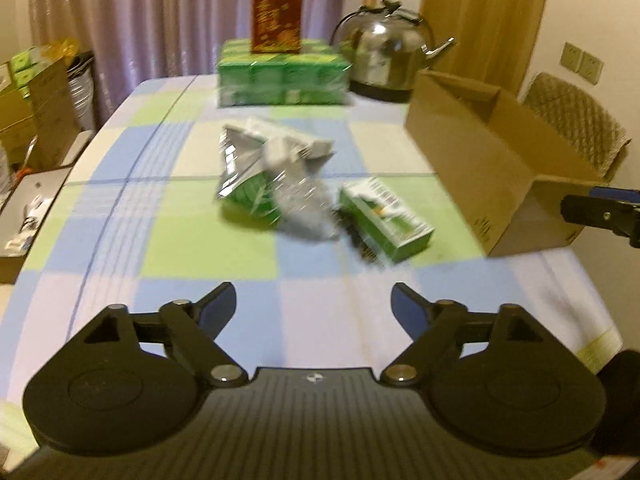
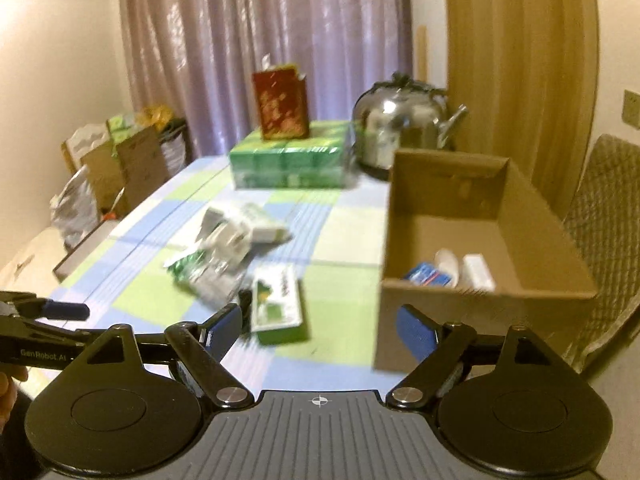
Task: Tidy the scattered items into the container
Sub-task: 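Move the right tool to the green spray box and grasp it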
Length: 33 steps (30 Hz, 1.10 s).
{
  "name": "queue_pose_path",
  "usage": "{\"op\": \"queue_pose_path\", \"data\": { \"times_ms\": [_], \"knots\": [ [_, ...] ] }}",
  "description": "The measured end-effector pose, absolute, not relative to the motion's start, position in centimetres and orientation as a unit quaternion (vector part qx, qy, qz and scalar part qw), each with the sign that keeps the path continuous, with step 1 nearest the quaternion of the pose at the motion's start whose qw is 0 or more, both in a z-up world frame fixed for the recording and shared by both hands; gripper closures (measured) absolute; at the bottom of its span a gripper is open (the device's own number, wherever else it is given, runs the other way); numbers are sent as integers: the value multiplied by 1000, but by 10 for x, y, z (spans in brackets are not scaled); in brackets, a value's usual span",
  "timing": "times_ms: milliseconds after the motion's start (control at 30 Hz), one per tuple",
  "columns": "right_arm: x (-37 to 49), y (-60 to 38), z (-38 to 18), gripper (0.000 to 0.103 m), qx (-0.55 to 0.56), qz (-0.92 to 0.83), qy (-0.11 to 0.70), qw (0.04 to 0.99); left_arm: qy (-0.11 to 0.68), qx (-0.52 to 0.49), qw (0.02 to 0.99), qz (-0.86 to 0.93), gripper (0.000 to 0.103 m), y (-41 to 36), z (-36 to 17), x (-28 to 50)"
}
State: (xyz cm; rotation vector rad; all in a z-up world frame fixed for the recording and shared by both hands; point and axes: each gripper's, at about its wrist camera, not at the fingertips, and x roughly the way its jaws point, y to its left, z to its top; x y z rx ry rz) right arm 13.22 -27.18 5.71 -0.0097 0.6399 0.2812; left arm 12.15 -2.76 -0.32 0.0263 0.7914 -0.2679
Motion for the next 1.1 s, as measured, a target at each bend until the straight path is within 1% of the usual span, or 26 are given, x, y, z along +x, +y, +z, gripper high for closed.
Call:
{"op": "queue_pose_path", "data": {
  "times_ms": [300, 600, 700, 767, 833, 967, 1100],
  "knots": [
    [139, -236, 33, 20, -46, 165, 340, 925, 396, -5, 909, -127, 18, -13, -16, 117],
    [184, -213, 2, 20, -74, 186, 363, 910, 409, -10, 903, -128, 19, -14, -31, 138],
    [203, -209, -12, 21, -82, 186, 372, 906, 417, -10, 900, -129, 23, -19, -39, 149],
    [217, -208, -21, 21, -86, 185, 377, 903, 423, -8, 897, -131, 28, -23, -44, 157],
    [229, -207, -30, 22, -92, 184, 383, 901, 424, -6, 896, -131, 28, -27, -49, 164],
    [251, -210, -43, 32, -87, 182, 398, 895, 425, -9, 895, -132, 29, -32, -55, 176],
    [270, -212, -54, 38, -73, 185, 410, 890, 429, -12, 893, -135, 29, -37, -60, 186]
  ]
}}
